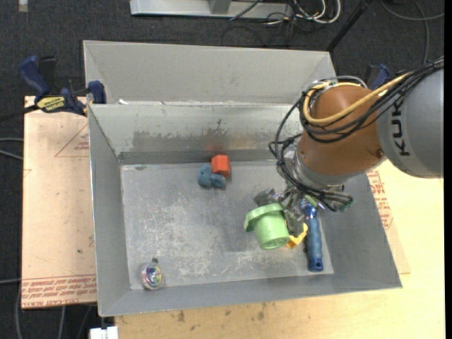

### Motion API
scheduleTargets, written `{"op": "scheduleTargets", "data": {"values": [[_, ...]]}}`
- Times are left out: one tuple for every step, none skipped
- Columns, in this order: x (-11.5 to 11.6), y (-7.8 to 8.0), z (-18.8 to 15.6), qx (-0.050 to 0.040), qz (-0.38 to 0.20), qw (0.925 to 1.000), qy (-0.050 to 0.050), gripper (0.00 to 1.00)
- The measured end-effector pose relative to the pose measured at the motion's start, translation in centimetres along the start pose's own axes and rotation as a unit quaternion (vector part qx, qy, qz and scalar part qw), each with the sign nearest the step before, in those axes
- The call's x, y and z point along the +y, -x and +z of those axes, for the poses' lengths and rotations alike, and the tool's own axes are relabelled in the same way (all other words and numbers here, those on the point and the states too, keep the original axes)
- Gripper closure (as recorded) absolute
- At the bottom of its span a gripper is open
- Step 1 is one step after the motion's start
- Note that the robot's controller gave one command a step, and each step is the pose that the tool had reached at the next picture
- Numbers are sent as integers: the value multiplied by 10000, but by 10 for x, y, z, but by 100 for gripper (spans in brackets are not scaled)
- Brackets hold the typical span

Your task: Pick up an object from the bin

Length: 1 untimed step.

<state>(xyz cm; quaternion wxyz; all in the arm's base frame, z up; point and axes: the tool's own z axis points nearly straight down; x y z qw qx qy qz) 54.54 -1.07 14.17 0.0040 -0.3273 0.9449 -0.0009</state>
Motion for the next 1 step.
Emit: {"op": "scheduleTargets", "data": {"values": [[0, 1, -7, 18, 12, 10000, 15, 100]]}}
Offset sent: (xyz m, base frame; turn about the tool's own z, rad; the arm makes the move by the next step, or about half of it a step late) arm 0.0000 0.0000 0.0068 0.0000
